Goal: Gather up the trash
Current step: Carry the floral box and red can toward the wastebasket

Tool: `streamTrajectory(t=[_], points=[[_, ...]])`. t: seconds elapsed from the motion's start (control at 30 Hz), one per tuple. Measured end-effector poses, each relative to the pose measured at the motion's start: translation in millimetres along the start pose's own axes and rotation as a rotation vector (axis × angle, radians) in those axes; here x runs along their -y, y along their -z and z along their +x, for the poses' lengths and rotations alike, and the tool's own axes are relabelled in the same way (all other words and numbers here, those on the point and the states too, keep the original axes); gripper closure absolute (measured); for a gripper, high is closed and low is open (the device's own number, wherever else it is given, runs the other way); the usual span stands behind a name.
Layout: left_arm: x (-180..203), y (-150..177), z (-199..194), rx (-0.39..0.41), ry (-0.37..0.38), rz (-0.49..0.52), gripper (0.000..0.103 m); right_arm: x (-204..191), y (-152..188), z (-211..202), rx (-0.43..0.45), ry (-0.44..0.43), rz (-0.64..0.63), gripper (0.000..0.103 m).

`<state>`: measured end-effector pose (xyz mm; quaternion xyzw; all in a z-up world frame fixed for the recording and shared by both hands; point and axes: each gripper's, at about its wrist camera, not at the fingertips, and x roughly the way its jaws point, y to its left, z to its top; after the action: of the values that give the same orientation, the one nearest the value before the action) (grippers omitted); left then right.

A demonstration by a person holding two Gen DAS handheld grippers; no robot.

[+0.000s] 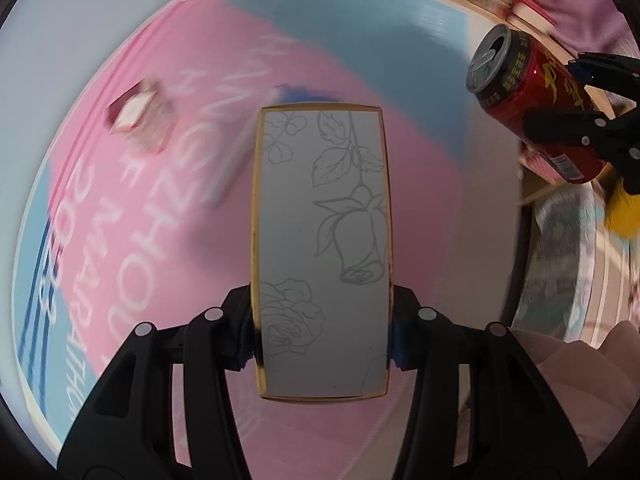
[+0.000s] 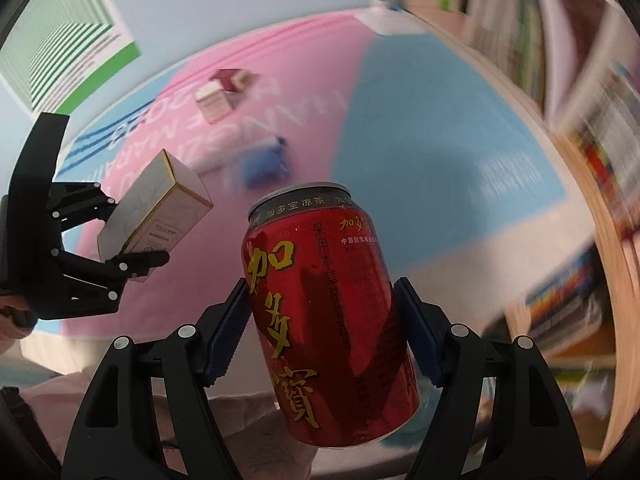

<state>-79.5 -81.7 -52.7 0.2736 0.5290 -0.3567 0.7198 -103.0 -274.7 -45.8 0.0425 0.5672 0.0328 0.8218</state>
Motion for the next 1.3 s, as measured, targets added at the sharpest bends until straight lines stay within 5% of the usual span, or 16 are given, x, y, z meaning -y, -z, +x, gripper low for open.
streamTrajectory(t=[0.6,0.97,1.3], points=[[196,-54,17,-0.005,0.105,0.398,0.056,110,168,-80,0.063,0.107,0.396,0.031],[303,-56,37,-0.053,0.168,0.53,0.056,166,264,-110,0.036,0.13,0.527,0.031],[366,-54,51,-0.095,0.197,0.593,0.056,196,314,-118,0.007,0.123,0.588,0.031]])
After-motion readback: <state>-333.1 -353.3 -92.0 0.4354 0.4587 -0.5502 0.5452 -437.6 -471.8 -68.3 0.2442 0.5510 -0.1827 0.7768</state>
